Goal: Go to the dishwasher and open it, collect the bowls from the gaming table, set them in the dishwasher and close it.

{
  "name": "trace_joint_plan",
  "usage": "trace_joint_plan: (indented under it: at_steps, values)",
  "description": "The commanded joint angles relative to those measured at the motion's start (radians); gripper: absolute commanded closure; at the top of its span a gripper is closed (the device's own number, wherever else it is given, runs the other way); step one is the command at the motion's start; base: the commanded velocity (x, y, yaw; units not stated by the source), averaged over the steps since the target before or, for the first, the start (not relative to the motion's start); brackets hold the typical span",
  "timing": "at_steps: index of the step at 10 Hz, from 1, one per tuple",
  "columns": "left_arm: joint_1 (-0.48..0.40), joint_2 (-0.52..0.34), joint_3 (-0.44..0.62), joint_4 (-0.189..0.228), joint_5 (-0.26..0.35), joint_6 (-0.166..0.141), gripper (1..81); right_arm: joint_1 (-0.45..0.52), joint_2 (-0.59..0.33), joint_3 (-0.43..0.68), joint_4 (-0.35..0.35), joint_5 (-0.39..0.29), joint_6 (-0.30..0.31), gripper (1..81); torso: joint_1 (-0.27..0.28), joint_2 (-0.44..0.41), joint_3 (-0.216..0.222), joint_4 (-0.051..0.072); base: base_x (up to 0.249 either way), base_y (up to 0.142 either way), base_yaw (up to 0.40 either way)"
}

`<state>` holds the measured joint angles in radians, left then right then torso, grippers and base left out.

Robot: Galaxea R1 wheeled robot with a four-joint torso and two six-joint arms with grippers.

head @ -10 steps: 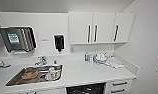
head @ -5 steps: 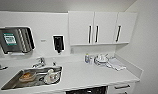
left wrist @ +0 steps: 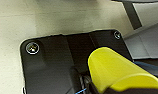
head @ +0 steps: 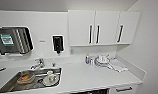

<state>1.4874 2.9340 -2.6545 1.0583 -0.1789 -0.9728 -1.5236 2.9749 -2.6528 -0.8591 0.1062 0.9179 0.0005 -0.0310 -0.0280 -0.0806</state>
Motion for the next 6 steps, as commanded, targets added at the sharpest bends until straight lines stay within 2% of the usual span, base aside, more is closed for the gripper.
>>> trace_joint_plan:
  at_steps: [1, 5, 6]
  values:
    - [-0.052, -0.009, 0.002, -0.001, 0.027, -0.003, 81.1, 0.041, -0.008, -0.004, -0.012, -0.017, -0.001, 81.1, 0.0, 0.0, 0.0, 0.0, 0.0, 0.0, 0.0]
    - [-0.054, -0.021, 0.002, 0.0, -0.034, -0.006, 81.1, 0.007, -0.031, -0.009, -0.014, -0.01, -0.001, 81.1, 0.0, 0.0, 0.0, 0.0, 0.0, 0.0, 0.0]
    - [-0.057, -0.039, 0.002, 0.002, -0.098, -0.006, 81.1, -0.004, -0.037, -0.009, -0.014, -0.006, 0.001, 81.1, 0.0, 0.0, 0.0, 0.0, 0.0, 0.0, 0.0]
